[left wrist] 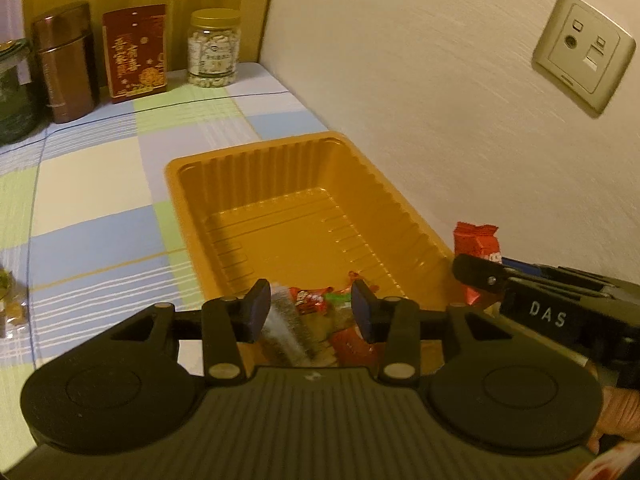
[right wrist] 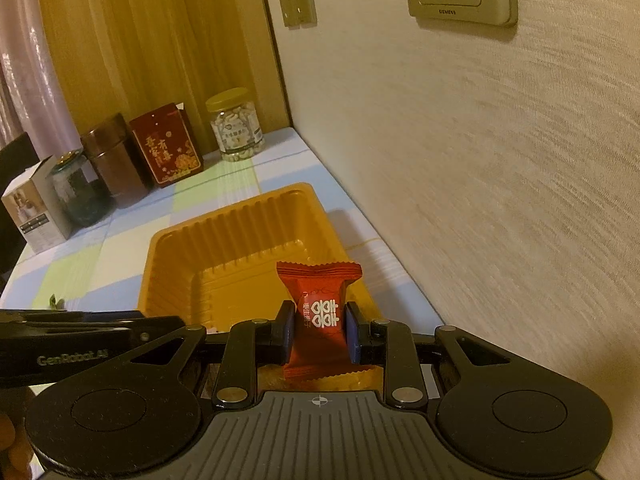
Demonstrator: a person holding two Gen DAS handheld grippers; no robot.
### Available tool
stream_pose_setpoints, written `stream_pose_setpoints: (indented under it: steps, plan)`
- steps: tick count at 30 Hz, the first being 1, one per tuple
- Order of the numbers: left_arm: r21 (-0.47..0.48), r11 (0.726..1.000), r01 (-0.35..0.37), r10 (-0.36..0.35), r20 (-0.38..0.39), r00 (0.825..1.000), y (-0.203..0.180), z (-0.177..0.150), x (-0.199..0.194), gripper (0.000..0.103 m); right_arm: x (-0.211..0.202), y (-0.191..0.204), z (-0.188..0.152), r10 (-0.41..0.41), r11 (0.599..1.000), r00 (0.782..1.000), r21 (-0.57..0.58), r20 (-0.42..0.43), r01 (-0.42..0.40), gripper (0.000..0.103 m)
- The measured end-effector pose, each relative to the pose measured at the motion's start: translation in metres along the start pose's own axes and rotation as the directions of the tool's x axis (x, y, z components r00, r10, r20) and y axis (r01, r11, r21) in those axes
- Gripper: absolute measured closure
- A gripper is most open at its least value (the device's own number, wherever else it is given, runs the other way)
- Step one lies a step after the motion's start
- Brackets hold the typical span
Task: Organize snacks
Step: 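Open the left gripper then the right to drop the red candies in, then withdraw both open grippers from the tray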
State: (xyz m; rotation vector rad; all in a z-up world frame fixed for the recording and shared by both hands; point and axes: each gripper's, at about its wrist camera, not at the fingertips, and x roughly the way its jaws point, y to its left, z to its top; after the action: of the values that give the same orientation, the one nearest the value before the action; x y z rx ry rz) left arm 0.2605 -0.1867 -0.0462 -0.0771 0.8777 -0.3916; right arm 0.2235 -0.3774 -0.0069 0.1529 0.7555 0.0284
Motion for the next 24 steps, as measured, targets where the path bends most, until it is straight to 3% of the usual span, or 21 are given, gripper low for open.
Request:
stream_pose_setpoints:
  steps: [10, 17, 20, 24]
  plan:
    - [-0.014, 1.000, -0.025, 0.025, 0.024, 0.999, 0.011, -0.011, -0.017, 0.062, -0.001, 0.009, 0.004, 0.026, 1.000, 1.000, -0.006, 0.009, -0.026, 0.076]
    - [-0.016, 0.999, -0.051, 0.052, 0.038, 0.998, 0.020, -0.018, -0.026, 0.051, 0.006, 0.009, 0.007, 0.075, 0.996, 0.997, 0.036, 0.022, -0.076, 0.075]
    - [-0.015, 0.998, -0.068, 0.069, 0.046, 0.997, 0.024, -0.023, -0.032, 0.045, 0.003, 0.005, 0.006, 0.068, 0.996, 0.997, 0.064, 0.032, -0.070, 0.056]
    - [-0.025, 0.996, -0.090, 0.091, 0.055, 0.994, 0.029, -0.034, -0.043, 0.041, -0.006, 0.001, 0.003, 0.053, 0.994, 0.998, 0.091, 0.033, -0.056, 0.052]
